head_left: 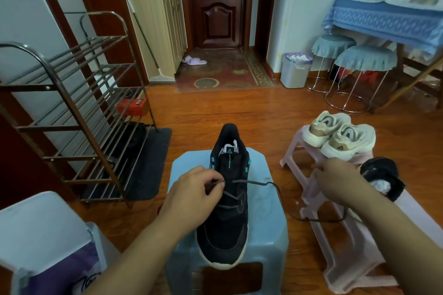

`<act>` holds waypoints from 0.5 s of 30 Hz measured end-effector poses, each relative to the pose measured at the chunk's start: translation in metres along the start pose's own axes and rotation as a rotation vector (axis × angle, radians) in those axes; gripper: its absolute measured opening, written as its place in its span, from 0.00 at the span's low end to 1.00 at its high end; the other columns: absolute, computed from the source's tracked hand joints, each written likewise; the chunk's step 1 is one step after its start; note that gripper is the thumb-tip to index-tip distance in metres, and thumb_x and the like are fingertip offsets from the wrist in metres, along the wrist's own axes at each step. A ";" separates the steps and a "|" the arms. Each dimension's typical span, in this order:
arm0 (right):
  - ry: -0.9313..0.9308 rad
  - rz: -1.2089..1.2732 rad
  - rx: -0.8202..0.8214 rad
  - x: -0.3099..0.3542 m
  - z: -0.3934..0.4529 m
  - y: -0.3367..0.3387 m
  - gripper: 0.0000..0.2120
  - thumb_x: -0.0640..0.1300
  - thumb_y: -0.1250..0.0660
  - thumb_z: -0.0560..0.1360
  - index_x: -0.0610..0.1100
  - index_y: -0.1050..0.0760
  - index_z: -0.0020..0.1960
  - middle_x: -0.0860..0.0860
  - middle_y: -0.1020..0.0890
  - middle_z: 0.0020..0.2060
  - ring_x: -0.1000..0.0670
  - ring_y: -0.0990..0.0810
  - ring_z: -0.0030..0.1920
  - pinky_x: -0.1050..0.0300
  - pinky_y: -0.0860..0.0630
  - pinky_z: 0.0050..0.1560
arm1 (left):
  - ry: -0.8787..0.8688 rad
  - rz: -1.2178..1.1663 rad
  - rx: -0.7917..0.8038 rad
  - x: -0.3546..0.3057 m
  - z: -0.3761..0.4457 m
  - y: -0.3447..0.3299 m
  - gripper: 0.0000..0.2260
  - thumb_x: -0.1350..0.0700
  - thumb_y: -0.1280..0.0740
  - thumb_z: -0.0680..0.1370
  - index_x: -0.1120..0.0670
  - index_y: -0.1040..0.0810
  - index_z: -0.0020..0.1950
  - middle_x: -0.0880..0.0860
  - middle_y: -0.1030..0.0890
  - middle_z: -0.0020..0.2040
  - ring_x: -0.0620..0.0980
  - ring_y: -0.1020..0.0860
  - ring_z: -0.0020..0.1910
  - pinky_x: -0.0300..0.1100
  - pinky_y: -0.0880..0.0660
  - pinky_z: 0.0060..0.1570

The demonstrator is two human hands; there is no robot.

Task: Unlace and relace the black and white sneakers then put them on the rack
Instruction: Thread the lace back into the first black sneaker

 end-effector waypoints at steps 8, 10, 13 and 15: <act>0.470 0.193 -0.065 0.121 -0.055 -0.038 0.09 0.58 0.34 0.79 0.54 0.22 0.50 0.58 0.25 0.37 0.57 0.25 0.38 0.62 0.30 0.36 | 0.039 0.002 -0.016 -0.002 0.005 -0.004 0.02 0.51 0.29 0.78 0.45 0.19 0.47 0.43 0.21 0.42 0.41 0.23 0.44 0.42 0.24 0.46; 0.535 0.140 -0.135 0.131 -0.058 -0.039 0.11 0.59 0.35 0.79 0.52 0.24 0.46 0.57 0.25 0.37 0.55 0.25 0.39 0.56 0.26 0.39 | 0.035 0.014 -0.010 0.001 0.007 -0.003 0.02 0.50 0.29 0.79 0.43 0.19 0.47 0.42 0.21 0.43 0.40 0.23 0.45 0.39 0.25 0.46; 0.500 0.200 -0.109 0.119 -0.051 -0.033 0.12 0.56 0.35 0.80 0.50 0.24 0.41 0.53 0.23 0.34 0.55 0.23 0.35 0.52 0.23 0.39 | 0.029 0.055 0.006 0.003 0.006 -0.001 0.01 0.48 0.29 0.79 0.41 0.19 0.47 0.41 0.22 0.43 0.39 0.23 0.46 0.35 0.28 0.46; 0.442 0.305 -0.020 0.106 -0.046 -0.034 0.13 0.54 0.32 0.79 0.49 0.24 0.38 0.52 0.22 0.30 0.55 0.25 0.30 0.56 0.27 0.34 | 0.021 0.065 0.008 0.003 0.005 -0.001 0.01 0.47 0.30 0.79 0.40 0.19 0.48 0.40 0.22 0.43 0.40 0.24 0.45 0.36 0.27 0.46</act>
Point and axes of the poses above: each hand's wrist, its own z-axis towards the middle knuckle, its own y-axis out of the back of the hand, x = y × z, the point moved 10 cm from there along z, towards the middle knuckle
